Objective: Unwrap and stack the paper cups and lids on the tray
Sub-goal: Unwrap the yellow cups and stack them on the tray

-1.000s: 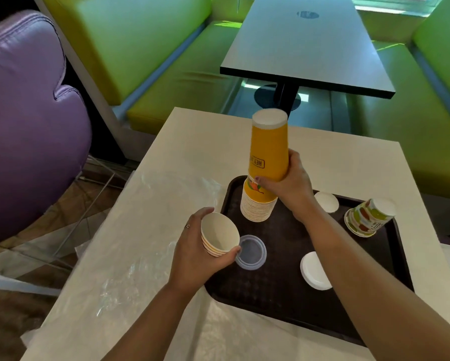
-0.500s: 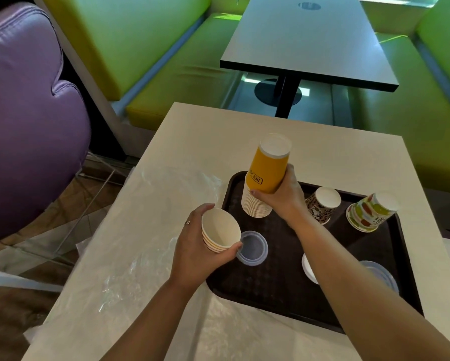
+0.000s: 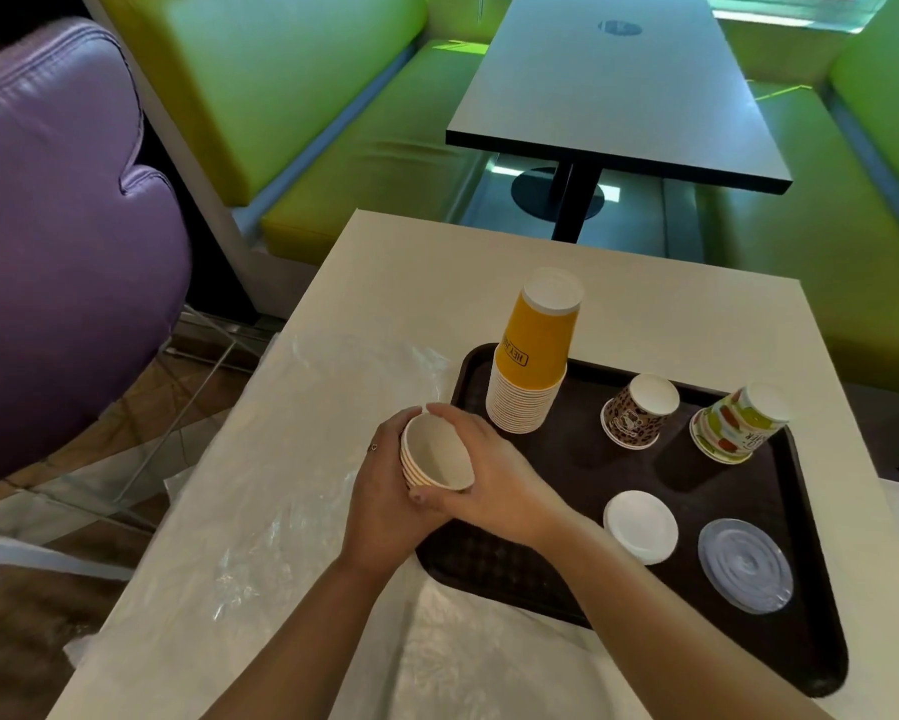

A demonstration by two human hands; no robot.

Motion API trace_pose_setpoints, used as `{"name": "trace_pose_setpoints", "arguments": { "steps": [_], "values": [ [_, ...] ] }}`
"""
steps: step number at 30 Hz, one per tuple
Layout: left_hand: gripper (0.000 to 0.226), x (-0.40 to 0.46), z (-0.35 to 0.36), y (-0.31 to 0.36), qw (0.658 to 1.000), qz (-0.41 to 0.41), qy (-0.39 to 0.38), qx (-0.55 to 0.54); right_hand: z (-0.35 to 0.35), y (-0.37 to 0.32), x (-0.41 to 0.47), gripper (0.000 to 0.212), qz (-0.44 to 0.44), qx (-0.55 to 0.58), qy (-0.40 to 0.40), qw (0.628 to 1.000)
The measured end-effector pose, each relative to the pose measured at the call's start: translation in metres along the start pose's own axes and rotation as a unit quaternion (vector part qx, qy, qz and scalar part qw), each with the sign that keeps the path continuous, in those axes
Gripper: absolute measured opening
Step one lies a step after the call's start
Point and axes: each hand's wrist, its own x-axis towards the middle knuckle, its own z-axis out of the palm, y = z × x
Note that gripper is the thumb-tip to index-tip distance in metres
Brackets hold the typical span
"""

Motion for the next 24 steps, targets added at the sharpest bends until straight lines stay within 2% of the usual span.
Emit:
{"name": "trace_pose_setpoints", "arguments": {
  "steps": [6,13,17,19,22,24],
  "values": [
    [0.086,-0.003,0.001,-0.010,0.999,-0.018,-0.022,0.015,-0.002,0.000,0.000,0.080,0.013,-0.004,0.011,1.000],
    [0.092,0.002,0.003,0.000,0.999,0.000,-0.033,0.011,-0.011,-0.002,-0.005,0.070,-0.004,-0.005,0.049,0.999],
    [0.090,0.004,0.003,0.004,0.999,0.001,-0.043,0.003,-0.027,-0.003,-0.008,0.069,-0.005,0.033,0.067,0.997],
    [0.085,0.004,0.003,0.006,0.999,0.005,-0.045,-0.001,-0.043,-0.006,-0.011,0.074,-0.020,0.043,0.044,0.998],
    [0.083,0.004,0.004,0.010,0.999,0.013,-0.052,-0.006,-0.070,-0.014,-0.016,0.081,-0.054,-0.071,-0.061,0.994],
    [0.083,0.004,0.005,0.013,0.998,0.017,-0.055,-0.006,-0.081,-0.018,-0.015,0.086,-0.078,-0.183,-0.079,0.977]
  ]
}}
